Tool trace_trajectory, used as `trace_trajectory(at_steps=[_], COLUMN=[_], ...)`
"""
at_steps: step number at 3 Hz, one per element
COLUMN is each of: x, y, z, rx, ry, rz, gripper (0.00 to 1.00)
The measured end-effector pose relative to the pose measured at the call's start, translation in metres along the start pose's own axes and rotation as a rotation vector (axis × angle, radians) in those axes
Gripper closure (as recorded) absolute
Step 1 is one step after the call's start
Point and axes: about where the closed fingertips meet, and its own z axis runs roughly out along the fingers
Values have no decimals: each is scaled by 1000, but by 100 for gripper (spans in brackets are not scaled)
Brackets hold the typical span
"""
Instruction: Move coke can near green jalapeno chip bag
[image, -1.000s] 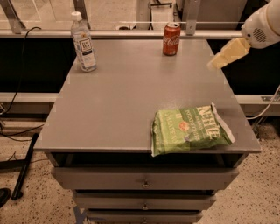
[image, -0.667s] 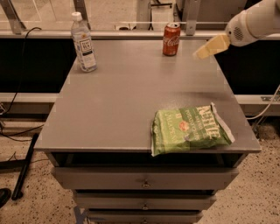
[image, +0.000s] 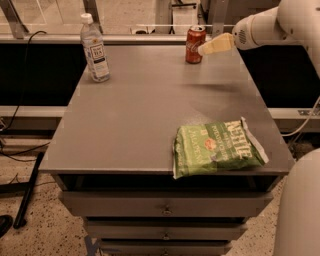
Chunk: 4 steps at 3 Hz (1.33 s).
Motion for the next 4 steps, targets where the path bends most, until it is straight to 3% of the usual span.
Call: trace_trajectory(at_steps=[1,2,4], x=[-15,-23,-24], y=[-6,-3,7], z=[41,68,104], rx=[-22,-36,-40], ry=[-102,-147,-130], rz=[26,21,-29], gripper=[0,0,0])
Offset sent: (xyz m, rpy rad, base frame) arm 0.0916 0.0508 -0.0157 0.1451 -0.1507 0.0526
